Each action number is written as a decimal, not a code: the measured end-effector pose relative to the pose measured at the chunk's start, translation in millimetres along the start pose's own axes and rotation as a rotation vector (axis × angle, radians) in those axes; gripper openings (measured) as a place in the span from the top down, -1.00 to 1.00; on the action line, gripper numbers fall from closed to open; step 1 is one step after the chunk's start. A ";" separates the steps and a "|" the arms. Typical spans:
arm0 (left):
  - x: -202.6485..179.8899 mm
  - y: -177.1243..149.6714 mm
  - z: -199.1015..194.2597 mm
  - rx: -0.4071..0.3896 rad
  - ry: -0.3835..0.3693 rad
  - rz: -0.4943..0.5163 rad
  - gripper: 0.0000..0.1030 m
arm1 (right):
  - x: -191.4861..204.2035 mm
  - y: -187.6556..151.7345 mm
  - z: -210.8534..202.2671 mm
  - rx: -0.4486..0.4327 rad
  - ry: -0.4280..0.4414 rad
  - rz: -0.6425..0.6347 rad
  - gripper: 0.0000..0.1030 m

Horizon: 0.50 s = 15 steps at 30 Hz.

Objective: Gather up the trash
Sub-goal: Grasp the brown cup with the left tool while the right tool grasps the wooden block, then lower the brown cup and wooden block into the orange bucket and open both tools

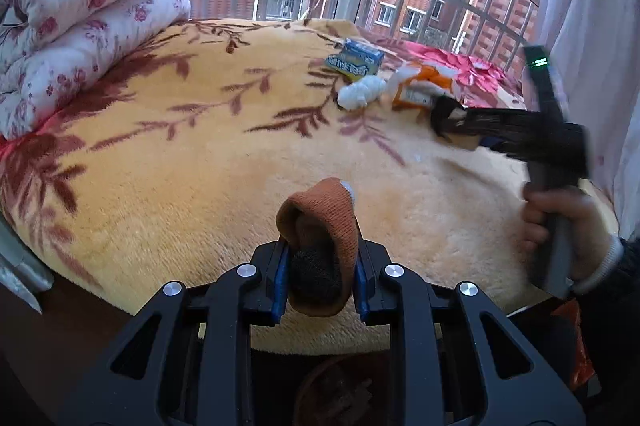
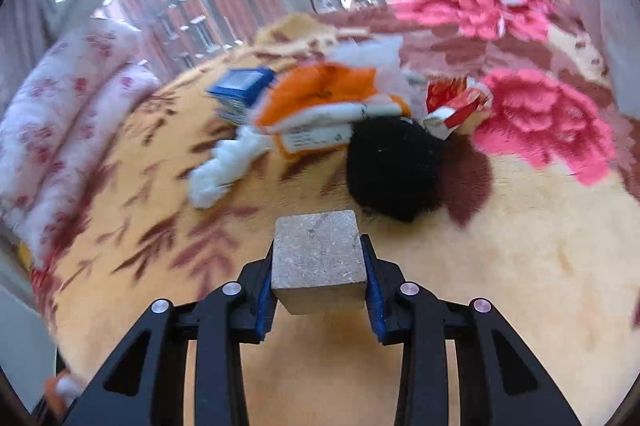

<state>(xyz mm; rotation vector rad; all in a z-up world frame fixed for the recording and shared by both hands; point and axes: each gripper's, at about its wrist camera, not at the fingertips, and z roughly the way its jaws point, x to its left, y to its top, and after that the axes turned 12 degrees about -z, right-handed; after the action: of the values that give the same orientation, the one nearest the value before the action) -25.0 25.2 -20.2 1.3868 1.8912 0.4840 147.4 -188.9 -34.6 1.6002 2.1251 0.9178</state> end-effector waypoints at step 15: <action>-39.0 -24.8 -39.1 -0.010 0.003 0.127 0.53 | 30.3 -116.1 -160.8 -0.082 0.090 -0.101 0.29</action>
<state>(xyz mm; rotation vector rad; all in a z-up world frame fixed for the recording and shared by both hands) -64.2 -15.2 2.2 1.5068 1.8081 0.5568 -44.2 -227.1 11.1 1.4240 2.1764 1.0472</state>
